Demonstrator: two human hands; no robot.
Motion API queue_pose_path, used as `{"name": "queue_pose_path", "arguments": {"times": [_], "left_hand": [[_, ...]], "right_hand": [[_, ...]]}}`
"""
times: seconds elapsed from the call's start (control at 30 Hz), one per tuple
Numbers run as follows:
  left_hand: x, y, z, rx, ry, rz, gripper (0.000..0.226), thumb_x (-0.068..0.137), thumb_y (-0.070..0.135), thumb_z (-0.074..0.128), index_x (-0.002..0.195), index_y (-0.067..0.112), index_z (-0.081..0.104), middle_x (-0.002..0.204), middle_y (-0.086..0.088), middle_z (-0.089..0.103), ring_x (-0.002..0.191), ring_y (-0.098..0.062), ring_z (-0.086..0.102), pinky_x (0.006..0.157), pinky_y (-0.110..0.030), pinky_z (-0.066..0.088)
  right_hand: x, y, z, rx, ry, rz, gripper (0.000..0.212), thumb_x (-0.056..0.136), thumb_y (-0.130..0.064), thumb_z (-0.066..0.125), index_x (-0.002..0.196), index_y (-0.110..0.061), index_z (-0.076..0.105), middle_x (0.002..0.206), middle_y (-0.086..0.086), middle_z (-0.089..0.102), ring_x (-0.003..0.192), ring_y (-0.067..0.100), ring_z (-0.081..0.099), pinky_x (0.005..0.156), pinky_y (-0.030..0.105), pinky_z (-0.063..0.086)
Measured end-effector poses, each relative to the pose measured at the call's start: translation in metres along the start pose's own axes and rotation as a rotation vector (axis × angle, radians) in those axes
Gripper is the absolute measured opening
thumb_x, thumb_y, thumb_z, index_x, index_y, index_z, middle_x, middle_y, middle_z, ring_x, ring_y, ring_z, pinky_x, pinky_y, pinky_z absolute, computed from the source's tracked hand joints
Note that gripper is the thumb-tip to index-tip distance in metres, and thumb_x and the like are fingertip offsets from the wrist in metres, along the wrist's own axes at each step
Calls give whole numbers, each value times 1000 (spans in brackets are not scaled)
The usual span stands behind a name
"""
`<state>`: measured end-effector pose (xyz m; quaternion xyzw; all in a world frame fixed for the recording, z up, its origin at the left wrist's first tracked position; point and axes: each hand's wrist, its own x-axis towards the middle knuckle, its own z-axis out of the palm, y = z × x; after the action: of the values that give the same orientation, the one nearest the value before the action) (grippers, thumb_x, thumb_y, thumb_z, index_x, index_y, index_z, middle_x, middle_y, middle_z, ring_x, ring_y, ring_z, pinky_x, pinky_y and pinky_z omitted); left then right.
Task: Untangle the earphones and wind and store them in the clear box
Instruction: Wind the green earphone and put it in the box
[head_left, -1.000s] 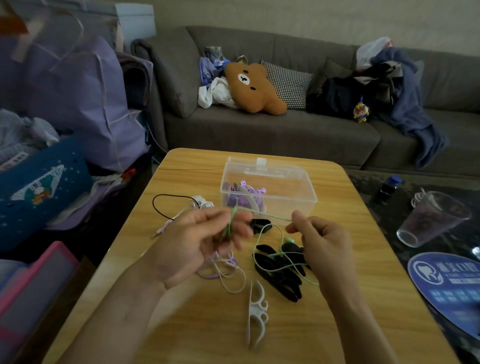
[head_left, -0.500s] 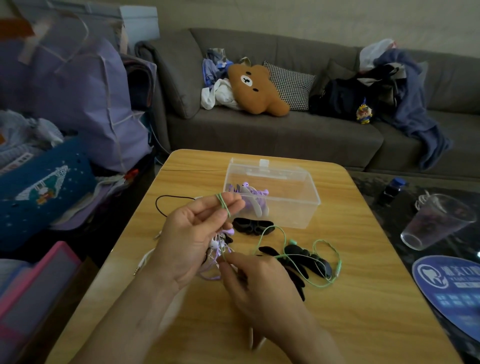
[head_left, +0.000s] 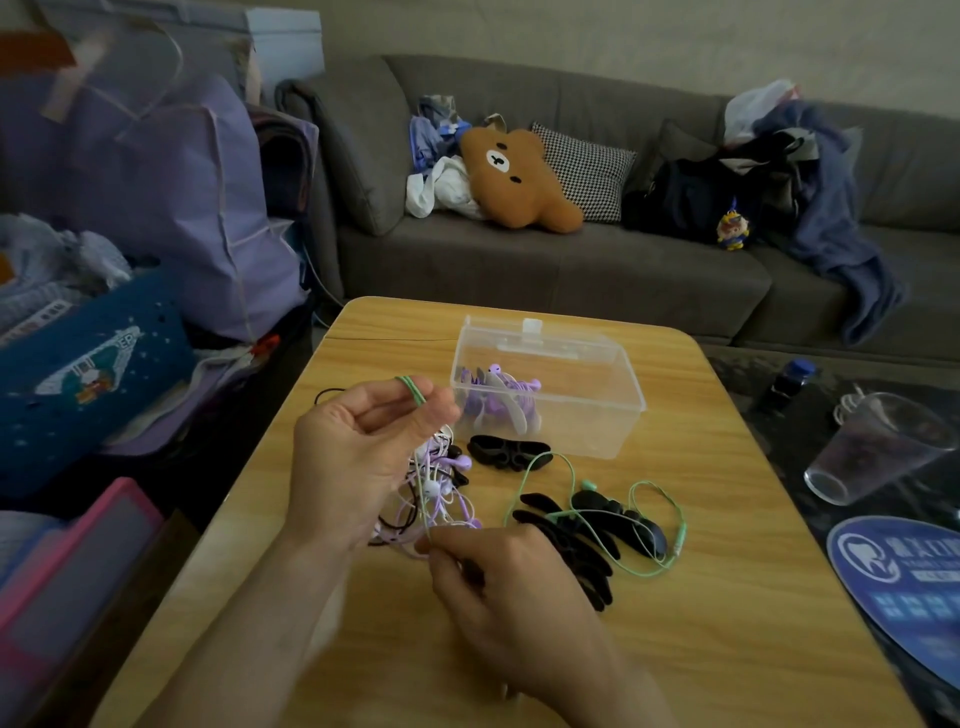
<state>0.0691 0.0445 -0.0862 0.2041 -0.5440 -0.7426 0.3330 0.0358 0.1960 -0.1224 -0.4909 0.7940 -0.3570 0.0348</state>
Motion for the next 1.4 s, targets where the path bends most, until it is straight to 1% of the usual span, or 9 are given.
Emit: {"name": "queue_pose_path", "arguments": {"times": [0.13,0.33,0.4,0.7,0.8,0.93,1.1,1.27,1.4], "left_hand": [[7,5,-14,263,-103,122,24,68,6,84,91,7,77,86,-4,78,81,-18,76,72,-21,59],[1,-15,-18,677,-567,141,17,88,19,67,97,12,79,87,4,78,85,-11,74,81,-23,56],[-3,-17,-16,668,-696,61,19,99,9,56,97,8,74,86,-6,75,80,-18,73,79,-28,57],[-18,-9,-10,422,-996,-332,25,99,22,48,90,13,70,73,0,59,62,-8,49,59,-16,39],[-16,-10,-8,327,-863,-370,26,91,28,53,74,19,71,64,0,53,54,-7,44,53,-17,32],[-11,-5,-4,-181,-592,-515,26,92,15,50,68,15,60,62,-1,45,48,-10,33,52,-23,23],[-5,1,-2,-610,-314,-434,28,100,20,35,96,8,60,94,-11,71,78,-19,70,51,-23,42],[-4,-6,-5,-145,-321,-97,35,93,14,50,124,1,59,123,-17,68,115,-28,66,67,-28,41],[-13,-19,-2,342,-427,117,33,98,23,49,128,14,59,124,4,67,120,-6,59,91,-18,48]], "right_hand": [[1,-4,-14,111,15,-18,24,96,-25,51,85,-15,70,54,-1,48,51,19,45,51,33,35],[2,10,-32,201,160,16,22,102,-32,52,91,-23,70,62,-10,60,48,10,46,46,24,35],[2,16,-35,181,247,26,16,101,-32,55,93,-28,68,64,-21,60,50,5,52,48,14,36],[7,40,-49,199,570,172,29,94,-42,54,91,-18,70,58,-1,57,45,17,44,40,31,33],[8,41,-46,208,552,176,28,94,-42,55,90,-18,70,56,3,55,44,15,41,41,31,32],[9,40,-43,202,440,180,25,97,-43,54,85,-26,68,60,-3,58,45,7,45,42,15,27],[9,33,-25,151,122,94,21,100,-37,55,109,-26,71,57,-4,56,49,13,48,48,28,35],[8,25,-18,75,45,33,19,102,-32,55,115,-29,68,61,-17,52,56,11,50,54,30,42],[8,19,-24,88,14,-18,11,99,-27,61,99,-25,72,66,-23,54,61,3,53,57,14,33]]}}
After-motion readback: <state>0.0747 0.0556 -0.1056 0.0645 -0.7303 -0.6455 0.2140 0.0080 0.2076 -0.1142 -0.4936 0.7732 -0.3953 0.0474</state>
